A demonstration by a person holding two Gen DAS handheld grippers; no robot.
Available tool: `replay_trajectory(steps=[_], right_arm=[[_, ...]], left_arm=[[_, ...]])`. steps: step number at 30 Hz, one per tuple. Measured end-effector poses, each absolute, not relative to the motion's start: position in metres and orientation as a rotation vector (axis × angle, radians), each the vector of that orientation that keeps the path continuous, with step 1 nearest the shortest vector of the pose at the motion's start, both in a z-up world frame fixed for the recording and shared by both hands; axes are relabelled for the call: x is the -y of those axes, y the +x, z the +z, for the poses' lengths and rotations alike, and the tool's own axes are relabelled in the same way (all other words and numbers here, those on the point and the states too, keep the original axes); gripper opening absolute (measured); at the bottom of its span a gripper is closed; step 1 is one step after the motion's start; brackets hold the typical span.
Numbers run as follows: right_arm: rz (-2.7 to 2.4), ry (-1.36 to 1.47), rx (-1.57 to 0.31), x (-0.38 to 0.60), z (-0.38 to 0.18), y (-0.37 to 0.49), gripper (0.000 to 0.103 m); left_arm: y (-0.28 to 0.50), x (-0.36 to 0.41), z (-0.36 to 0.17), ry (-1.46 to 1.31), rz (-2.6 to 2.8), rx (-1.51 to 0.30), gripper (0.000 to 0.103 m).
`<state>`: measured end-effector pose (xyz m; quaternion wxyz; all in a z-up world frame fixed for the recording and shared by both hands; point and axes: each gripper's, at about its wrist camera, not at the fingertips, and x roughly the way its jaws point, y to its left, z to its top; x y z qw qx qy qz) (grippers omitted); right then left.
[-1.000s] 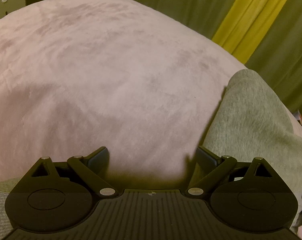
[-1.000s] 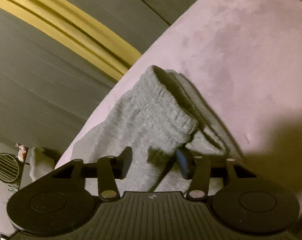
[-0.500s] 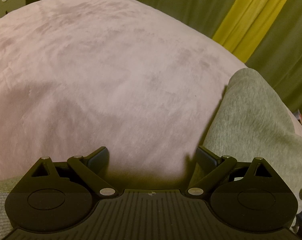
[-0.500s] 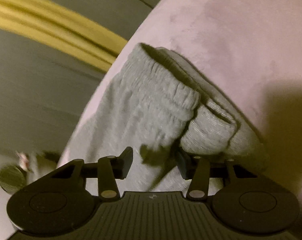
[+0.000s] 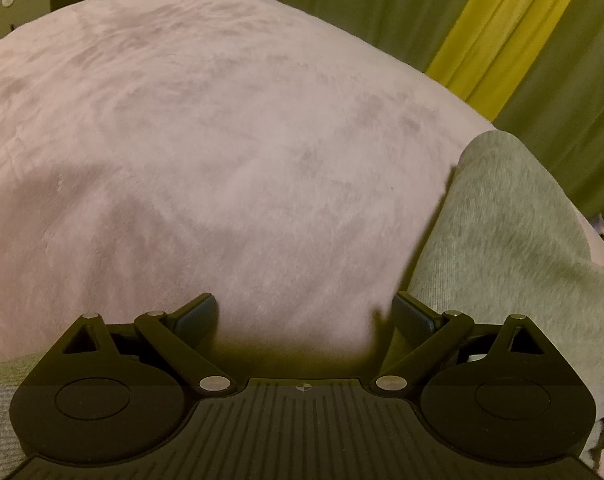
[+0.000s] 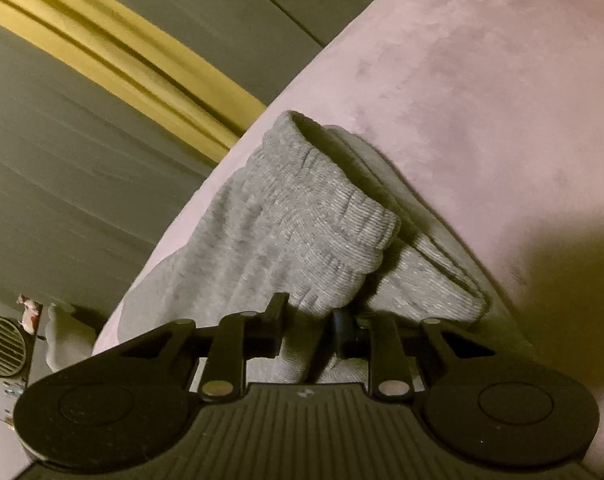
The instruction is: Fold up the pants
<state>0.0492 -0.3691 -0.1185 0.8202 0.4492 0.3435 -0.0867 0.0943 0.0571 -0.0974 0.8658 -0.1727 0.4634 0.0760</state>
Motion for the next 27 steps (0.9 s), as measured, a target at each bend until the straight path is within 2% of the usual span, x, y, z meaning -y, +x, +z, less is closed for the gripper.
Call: replay_trajectory(steps=[5,13,16,17,18,19,20,22,23,24,26,27], right_arm=[[-0.142,0.981,-0.7,0.374,-0.107,0.047,0.013],[-0.018,1.177,-0.556,0.394,-0.083,0.008,0.01],[-0.081,1.058,-0.631,0.397,-0.096,0.002,0.012],[-0.114,0.972,-0.707,0.396,-0.104,0.007,0.017],[-0.147,0.915,-0.779,0.395,-0.112,0.011,0.016],[-0.137,0.924,-0.77,0.396,-0.114,0.009,0.016],[-0.121,0.941,-0.742,0.398,-0.11,0.007,0.02],[-0.149,0.894,-0.727,0.402,-0.098,0.008,0.033],[-0.171,0.846,-0.73,0.403,-0.09,0.01,0.056],[-0.187,0.792,-0.727,0.405,-0.082,0.011,0.074],[-0.187,0.698,-0.703,0.407,-0.071,0.012,0.077],[-0.177,0.663,-0.705,0.409,-0.07,0.015,0.083]], left_arm=[[0.094,-0.056,-0.098,-0.36,0.16,-0.969,0.098],[0.094,-0.054,-0.098,-0.35,0.153,-0.977,0.098],[0.095,-0.054,-0.099,-0.349,0.149,-0.979,0.098],[0.095,-0.053,-0.1,-0.347,0.147,-0.983,0.098],[0.095,-0.053,-0.099,-0.342,0.149,-0.984,0.098],[0.094,-0.053,-0.099,-0.341,0.15,-0.98,0.098],[0.093,-0.053,-0.097,-0.341,0.147,-0.973,0.098],[0.091,-0.052,-0.095,-0.343,0.134,-0.964,0.098],[0.09,-0.051,-0.094,-0.339,0.125,-0.961,0.098],[0.091,-0.049,-0.093,-0.327,0.114,-0.964,0.098],[0.092,-0.044,-0.092,-0.298,0.095,-0.967,0.098],[0.094,-0.042,-0.09,-0.283,0.074,-0.967,0.098]])
